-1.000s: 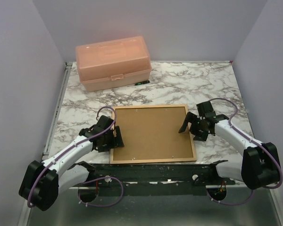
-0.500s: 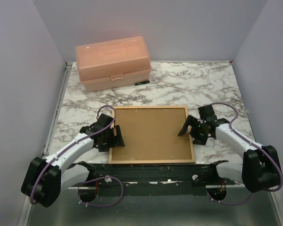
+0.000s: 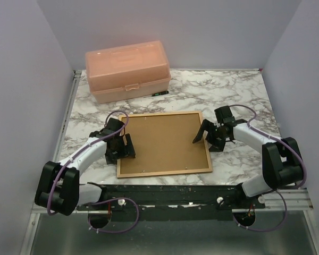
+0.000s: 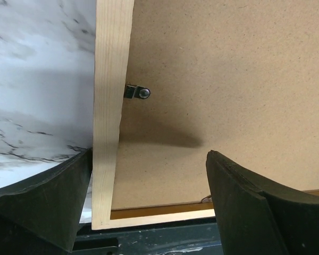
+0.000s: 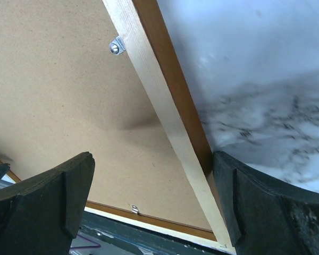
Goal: Put the photo into the frame
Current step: Move the photo frame to the center of the board.
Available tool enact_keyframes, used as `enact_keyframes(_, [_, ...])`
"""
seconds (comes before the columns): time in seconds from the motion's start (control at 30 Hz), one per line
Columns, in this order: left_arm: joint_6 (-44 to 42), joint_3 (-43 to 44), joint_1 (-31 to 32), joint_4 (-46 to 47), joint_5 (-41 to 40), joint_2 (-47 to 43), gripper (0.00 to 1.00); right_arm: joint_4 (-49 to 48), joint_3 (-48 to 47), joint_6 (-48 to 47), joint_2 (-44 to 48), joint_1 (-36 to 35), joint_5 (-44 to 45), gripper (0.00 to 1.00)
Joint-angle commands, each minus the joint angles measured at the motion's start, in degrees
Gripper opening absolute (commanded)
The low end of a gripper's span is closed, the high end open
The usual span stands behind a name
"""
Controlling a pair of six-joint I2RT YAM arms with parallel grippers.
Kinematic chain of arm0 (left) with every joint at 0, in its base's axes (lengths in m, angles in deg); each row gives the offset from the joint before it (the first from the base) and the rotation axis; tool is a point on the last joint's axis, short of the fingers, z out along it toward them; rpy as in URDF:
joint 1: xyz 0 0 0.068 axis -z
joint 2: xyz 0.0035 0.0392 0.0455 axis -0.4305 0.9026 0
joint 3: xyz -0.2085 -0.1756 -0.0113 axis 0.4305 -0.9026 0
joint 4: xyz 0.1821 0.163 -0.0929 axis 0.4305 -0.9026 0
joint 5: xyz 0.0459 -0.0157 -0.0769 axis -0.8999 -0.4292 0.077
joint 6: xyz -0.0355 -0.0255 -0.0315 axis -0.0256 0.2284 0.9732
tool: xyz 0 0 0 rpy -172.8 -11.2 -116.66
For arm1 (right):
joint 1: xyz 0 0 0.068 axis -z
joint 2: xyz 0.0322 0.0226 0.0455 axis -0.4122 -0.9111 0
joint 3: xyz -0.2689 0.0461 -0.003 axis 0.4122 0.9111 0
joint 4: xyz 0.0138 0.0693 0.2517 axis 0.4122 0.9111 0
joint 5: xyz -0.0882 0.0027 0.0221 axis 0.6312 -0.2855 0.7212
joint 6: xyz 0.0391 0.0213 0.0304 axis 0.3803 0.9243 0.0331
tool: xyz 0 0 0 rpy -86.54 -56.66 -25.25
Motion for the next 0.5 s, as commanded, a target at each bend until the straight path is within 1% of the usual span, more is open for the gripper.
enact_keyframes(0.0, [-0.3, 6.6, -1.3, 6.2, 7.1, 3.2, 0.85, -8.4, -2.0, 2.6, -7.4, -4.0, -9.9, 1.00])
enact_keyframes(0.07, [-0.6, 8.5, -1.6, 4.5, 4.9, 4.0, 0.85, -5.7, -4.6, 0.4, -10.9, -5.0, -9.3, 1.00])
enact_keyframes(0.13, [-1.1, 9.8, -1.6, 2.6, 2.2, 4.2, 0.87, -4.0, -5.5, -1.1, -12.2, -5.9, -7.7, 1.00])
enact_keyframes(0.2, [-1.1, 10.6, -1.6, 0.0, -1.3, 3.6, 0.89, -3.8, -4.3, -1.8, -11.3, -6.0, -6.0, 1.00])
enact_keyframes(0.27, [-0.9, 11.1, -1.6, -2.9, -5.3, 2.2, 0.98, -2.0, -3.6, -2.7, -10.0, -5.9, -3.2, 1.00])
enact_keyframes(0.37, [-0.2, 11.7, -1.6, -6.3, -11.2, -1.0, 0.99, 0.1, -2.2, -3.6, -7.3, -5.9, 0.2, 1.00])
enact_keyframes(0.47, [-0.1, 12.0, -1.6, -8.5, -12.3, -4.5, 0.98, 2.0, 0.1, -4.0, -4.2, -6.0, 2.3, 1.00])
